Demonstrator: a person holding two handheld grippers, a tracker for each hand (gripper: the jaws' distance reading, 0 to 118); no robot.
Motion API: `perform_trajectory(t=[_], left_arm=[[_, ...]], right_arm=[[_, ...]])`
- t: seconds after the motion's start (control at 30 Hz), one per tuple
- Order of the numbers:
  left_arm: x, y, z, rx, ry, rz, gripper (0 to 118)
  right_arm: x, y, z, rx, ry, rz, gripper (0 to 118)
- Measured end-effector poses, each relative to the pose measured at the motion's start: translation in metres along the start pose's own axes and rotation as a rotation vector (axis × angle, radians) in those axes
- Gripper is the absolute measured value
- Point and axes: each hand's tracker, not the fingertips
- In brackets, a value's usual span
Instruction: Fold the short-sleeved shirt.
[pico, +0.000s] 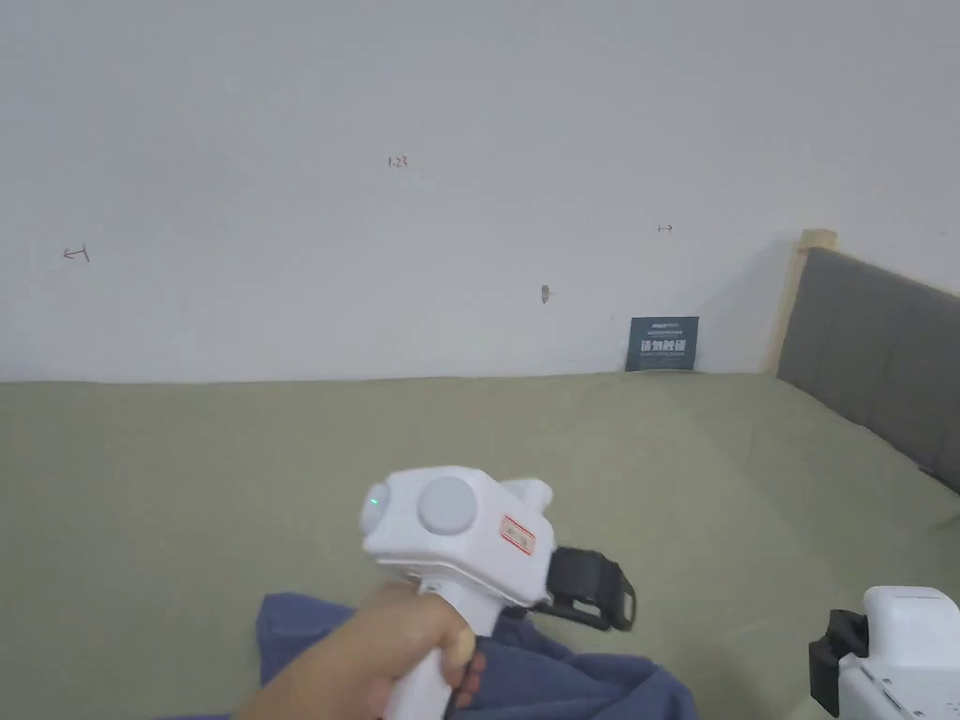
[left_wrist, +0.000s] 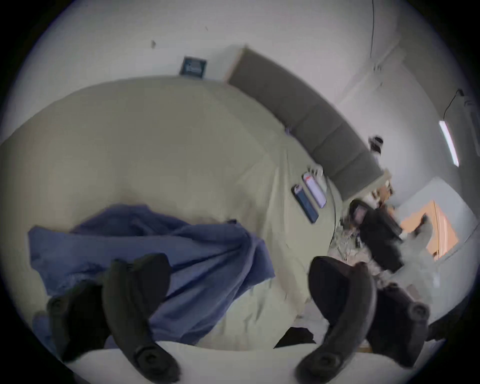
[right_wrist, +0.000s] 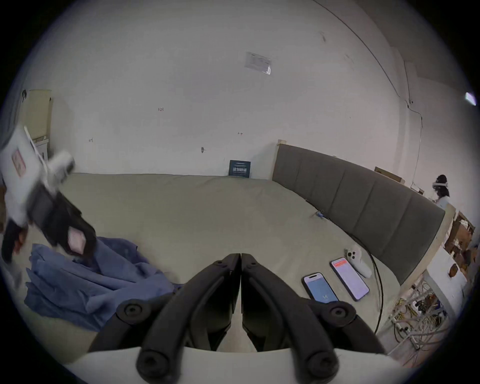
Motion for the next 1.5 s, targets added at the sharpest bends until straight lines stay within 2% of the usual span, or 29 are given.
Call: perform_trajectory(t=[0.1,0.17,0.2,0.27,0.3,0.37,0.57,0.7,0.87,1.07,1.1,1.13,1.17,1.2,1.27,1.43,1.47,1.5], left_arm=[[-0.015,-0.008,0.083,0.188,0.125,-0.022,101],[-0.024,-0.025,0.136,0.305,0.211,-0.034,88],[-0.027,-0.041,0.160,0.372,0.266,-0.034,67],[-0.035,-0.070,0.198,0.472,0.378,-0.027,17],[-0.039,-0.085,0.214,0.501,0.437,-0.017,6],[-0.051,-0.119,0.241,0.539,0.540,0.006,0],[-0.081,-0.195,0.288,0.531,0.596,0.094,0],[-0.108,-0.209,0.280,0.439,0.608,0.148,0],[-0.157,-0.191,0.258,0.326,0.578,0.282,0],[-0.231,-0.154,0.203,0.098,0.558,0.424,1],[-0.245,-0.149,0.193,0.058,0.554,0.455,15],[-0.257,-0.145,0.184,0.039,0.579,0.490,48],[-0.264,-0.146,0.177,0.029,0.612,0.518,90],[-0.276,-0.145,0.166,-0.006,0.633,0.526,118],[-0.289,-0.145,0.155,0.004,0.632,0.540,116],[-0.316,-0.159,0.126,-0.093,0.589,0.660,98],[-0.315,-0.161,0.121,-0.101,0.579,0.653,98],[-0.310,-0.159,0.120,-0.091,0.634,0.591,94]], right_arm=[[-0.007,0.010,0.003,0.011,0.023,-0.007,7],[-0.013,0.017,0.005,0.020,0.050,-0.023,7],[-0.016,0.020,0.006,0.022,0.064,-0.029,7],[-0.024,0.024,0.008,0.027,0.080,-0.030,7],[-0.028,0.026,0.009,0.030,0.095,-0.030,7],[-0.036,0.027,0.010,0.027,0.119,-0.027,7],[-0.054,0.019,0.011,0.001,0.164,-0.001,7],[-0.060,0.014,0.009,-0.021,0.171,0.008,7],[-0.061,0.016,0.006,-0.020,0.168,0.033,7],[-0.064,0.017,-0.009,-0.029,0.157,0.063,7],[-0.065,0.016,-0.012,-0.035,0.159,0.066,7],[-0.067,0.015,-0.015,-0.040,0.159,0.067,7],[-0.067,0.013,-0.018,-0.045,0.159,0.067,7],[-0.068,0.011,-0.021,-0.049,0.161,0.068,7],[-0.069,0.007,-0.026,-0.051,0.167,0.065,7],[-0.070,-0.006,-0.038,-0.078,0.169,0.065,7],[-0.069,-0.008,-0.039,-0.083,0.167,0.061,7],[-0.068,-0.010,-0.040,-0.089,0.166,0.060,7]])
